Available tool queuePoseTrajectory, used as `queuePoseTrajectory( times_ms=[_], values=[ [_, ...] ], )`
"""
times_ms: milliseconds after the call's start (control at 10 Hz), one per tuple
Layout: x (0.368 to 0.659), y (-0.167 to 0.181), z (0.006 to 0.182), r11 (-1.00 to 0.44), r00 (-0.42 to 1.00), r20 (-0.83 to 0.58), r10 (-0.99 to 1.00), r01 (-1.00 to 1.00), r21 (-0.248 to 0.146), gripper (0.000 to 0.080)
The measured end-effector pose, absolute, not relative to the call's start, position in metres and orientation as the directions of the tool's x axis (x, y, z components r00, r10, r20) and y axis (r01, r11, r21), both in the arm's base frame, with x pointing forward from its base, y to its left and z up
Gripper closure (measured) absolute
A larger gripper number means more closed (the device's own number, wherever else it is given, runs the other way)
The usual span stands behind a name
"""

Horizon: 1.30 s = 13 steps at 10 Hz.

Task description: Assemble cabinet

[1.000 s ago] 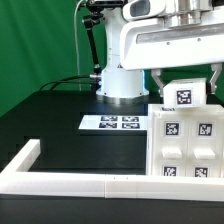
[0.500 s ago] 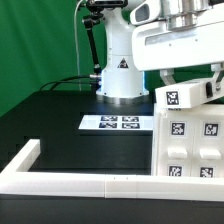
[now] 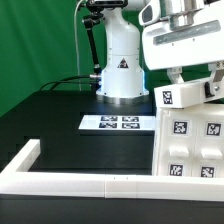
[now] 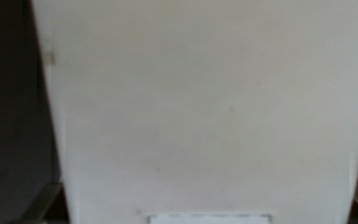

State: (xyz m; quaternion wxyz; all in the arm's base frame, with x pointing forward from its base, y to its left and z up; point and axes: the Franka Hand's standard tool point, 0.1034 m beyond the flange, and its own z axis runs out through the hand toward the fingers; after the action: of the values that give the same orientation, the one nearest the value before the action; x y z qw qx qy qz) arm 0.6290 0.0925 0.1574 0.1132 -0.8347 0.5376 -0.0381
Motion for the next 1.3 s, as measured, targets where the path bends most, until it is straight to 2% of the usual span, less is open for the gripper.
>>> queuePoseTrajectory(
  times_ms=[300,600,1000,1300],
  values=[
    [0.6241,0.0915,0.1559,-0.086,0.119,-0.142,-0.983,-0.971,-0.221,0.0256],
    [0.6238,0.0906,0.1553,0.217,-0.173,-0.239,-0.956,-0.961,-0.17,0.0256],
    [0.6245,0.0894,0.1553,0.472,-0.425,-0.313,-0.85,-0.877,-0.089,0.0256],
    [0.625,0.0904,0.1558,0.568,-0.52,-0.347,-0.78,-0.822,-0.045,0.0256]
  ],
)
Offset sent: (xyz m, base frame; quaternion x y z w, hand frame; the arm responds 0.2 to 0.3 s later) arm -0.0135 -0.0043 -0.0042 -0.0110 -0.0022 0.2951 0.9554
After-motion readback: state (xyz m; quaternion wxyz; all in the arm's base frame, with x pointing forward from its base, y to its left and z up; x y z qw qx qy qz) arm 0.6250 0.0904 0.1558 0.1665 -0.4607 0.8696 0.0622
